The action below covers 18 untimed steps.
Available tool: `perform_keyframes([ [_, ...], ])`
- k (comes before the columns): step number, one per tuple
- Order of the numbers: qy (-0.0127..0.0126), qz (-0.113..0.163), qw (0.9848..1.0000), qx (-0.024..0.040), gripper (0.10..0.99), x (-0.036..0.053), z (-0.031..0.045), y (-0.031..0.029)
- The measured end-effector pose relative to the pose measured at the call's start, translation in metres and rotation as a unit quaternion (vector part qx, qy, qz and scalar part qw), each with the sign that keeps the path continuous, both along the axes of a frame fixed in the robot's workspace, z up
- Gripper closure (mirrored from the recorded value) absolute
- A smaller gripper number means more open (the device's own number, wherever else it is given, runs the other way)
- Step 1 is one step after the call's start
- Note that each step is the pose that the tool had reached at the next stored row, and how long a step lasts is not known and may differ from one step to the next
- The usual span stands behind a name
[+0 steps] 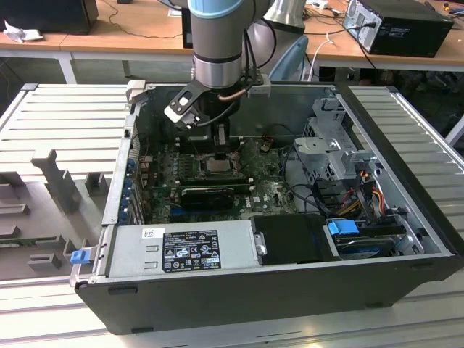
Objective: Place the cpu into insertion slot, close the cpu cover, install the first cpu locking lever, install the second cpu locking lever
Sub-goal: 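Close the cpu cover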
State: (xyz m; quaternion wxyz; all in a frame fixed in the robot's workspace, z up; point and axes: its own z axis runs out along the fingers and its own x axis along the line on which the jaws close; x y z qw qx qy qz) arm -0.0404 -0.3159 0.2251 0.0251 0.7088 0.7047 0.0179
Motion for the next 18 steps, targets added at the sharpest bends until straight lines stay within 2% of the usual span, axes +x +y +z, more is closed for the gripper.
perform_keyframes([
  [3,0.0027,0.000,1.0000,0.0068,0.980,0.0014,0.0005,-0.0005],
  [5,0.0029,0.000,1.0000,0.0075,0.980,0.0014,0.0032,-0.0005],
  [6,0.0029,0.000,1.0000,0.0075,0.980,0.0014,0.0102,-0.0005],
  [9,0.0029,-0.001,1.0000,0.0074,0.980,0.0015,0.0193,-0.0002],
  [10,0.0028,-0.001,1.0000,0.0073,0.980,0.0055,0.0193,0.0000],
  [12,0.0030,-0.001,1.0000,0.0064,0.980,0.0201,0.0200,-0.0001],
  [15,0.0029,-0.001,1.0000,0.0061,0.980,0.0206,0.0308,0.0006],
  [16,0.0029,-0.001,1.0000,0.0060,0.980,0.0206,0.0426,0.0009],
  [18,0.0029,-0.001,1.0000,0.0059,0.980,0.0213,0.0595,0.0010],
])
